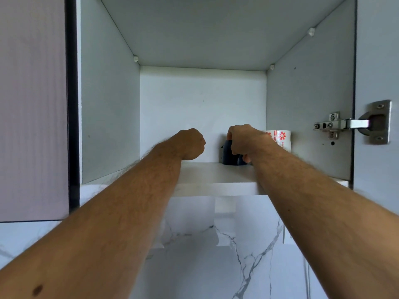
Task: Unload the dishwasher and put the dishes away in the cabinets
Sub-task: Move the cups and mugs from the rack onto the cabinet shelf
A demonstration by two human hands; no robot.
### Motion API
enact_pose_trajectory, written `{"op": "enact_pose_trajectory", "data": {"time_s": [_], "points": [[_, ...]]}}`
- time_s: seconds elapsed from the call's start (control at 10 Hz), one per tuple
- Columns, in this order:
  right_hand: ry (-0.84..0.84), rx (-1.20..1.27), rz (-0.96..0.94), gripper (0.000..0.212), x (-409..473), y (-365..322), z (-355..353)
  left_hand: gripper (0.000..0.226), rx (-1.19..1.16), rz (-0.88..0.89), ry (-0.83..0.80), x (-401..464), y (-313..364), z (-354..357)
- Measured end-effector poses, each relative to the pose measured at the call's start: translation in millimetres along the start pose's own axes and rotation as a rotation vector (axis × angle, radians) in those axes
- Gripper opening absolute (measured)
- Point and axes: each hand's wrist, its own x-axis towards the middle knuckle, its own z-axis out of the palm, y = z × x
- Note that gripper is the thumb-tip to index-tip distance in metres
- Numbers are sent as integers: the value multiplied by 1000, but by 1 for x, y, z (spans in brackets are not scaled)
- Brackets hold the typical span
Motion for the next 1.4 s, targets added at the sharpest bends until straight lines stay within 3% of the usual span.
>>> {"op": "enact_pose_trajectory", "data": {"time_s": [0.2, 0.3, 0.5, 0.6, 1.0, 1.2, 1.4], "points": [[52, 128, -45, 32, 4, 1, 2, 35, -59, -34, 26, -5, -1, -1], [104, 209, -46, 25, -4, -4, -3, 24, -81, -10, 44, -8, -5, 2], [219, 262, -30, 21, -33, -6, -12, 44, -120, 45, 190, -28, 3, -3], [250, 252, -25, 22, -58, 1, -17, 50, -139, 59, 338, -45, 14, -4], [359, 187, 70, 25, -185, 0, -46, 51, -264, 230, 651, -189, 47, -10], [310, 142, 126, 33, -253, -10, -44, 44, -179, 206, 647, -251, 53, -4], [243, 108, 158, 27, -328, -6, -31, 45, -179, 123, 504, -316, 56, 21]]}}
